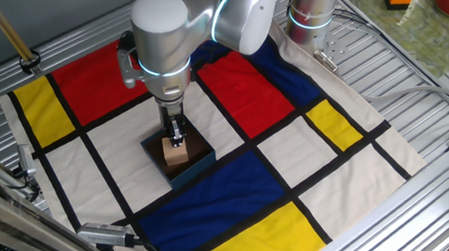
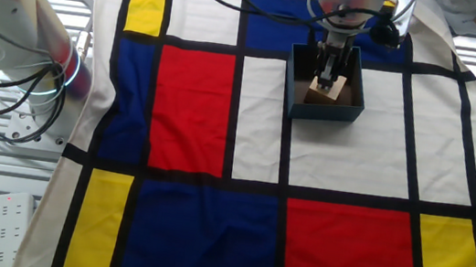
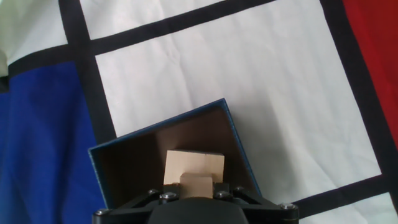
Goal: Take everything out of the gift box
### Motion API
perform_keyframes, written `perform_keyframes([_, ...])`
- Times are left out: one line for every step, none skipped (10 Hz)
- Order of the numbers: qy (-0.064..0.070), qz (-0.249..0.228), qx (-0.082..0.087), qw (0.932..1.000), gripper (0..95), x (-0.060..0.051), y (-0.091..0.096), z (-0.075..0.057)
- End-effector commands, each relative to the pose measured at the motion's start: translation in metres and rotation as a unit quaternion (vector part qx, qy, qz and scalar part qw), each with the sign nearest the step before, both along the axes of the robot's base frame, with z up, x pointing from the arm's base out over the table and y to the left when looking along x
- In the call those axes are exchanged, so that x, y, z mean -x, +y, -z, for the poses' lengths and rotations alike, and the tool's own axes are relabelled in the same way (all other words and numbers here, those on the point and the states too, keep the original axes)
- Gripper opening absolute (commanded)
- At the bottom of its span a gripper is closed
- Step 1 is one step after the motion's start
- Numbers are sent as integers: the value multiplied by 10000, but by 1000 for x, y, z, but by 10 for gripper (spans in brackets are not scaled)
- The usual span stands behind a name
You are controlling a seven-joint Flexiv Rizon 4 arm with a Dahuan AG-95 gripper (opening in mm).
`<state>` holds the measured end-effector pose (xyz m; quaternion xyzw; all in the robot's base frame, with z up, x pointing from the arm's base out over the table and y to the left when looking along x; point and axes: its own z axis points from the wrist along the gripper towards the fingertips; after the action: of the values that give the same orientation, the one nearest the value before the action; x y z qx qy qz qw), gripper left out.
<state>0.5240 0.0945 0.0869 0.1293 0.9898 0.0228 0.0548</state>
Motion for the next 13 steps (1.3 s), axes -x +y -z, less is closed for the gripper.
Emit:
perform_keyframes([55,-83,6,10000,0,-1,-1,-1])
perform_keyframes([102,-146,22,9998,0,-4,-1,-11])
perform_keyframes([93,-237,119,9996,0,-7,0,-22])
perform_keyframes([-84,-337,210,9992,0,-8,1,-32])
perform_keyframes([-234,-445,242,9984,0,-8,0,-36])
perform_keyframes([-307,-596,264,9974,0,-6,-2,-45])
perform_keyframes([-328,-777,286,9960,0,-4,-7,-52])
perform_keyframes([-325,-1109,342,9927,0,2,-19,-60])
perform_keyframes([-313,-1188,328,9919,0,4,-25,-64])
perform_keyframes([-308,-1370,322,9896,0,10,-38,-69])
perform_keyframes([-291,-1538,321,9872,0,13,-52,-71])
perform_keyframes([-183,-1690,280,9850,0,16,-70,-71])
perform_keyframes([-164,-1810,240,9831,0,18,-84,-72])
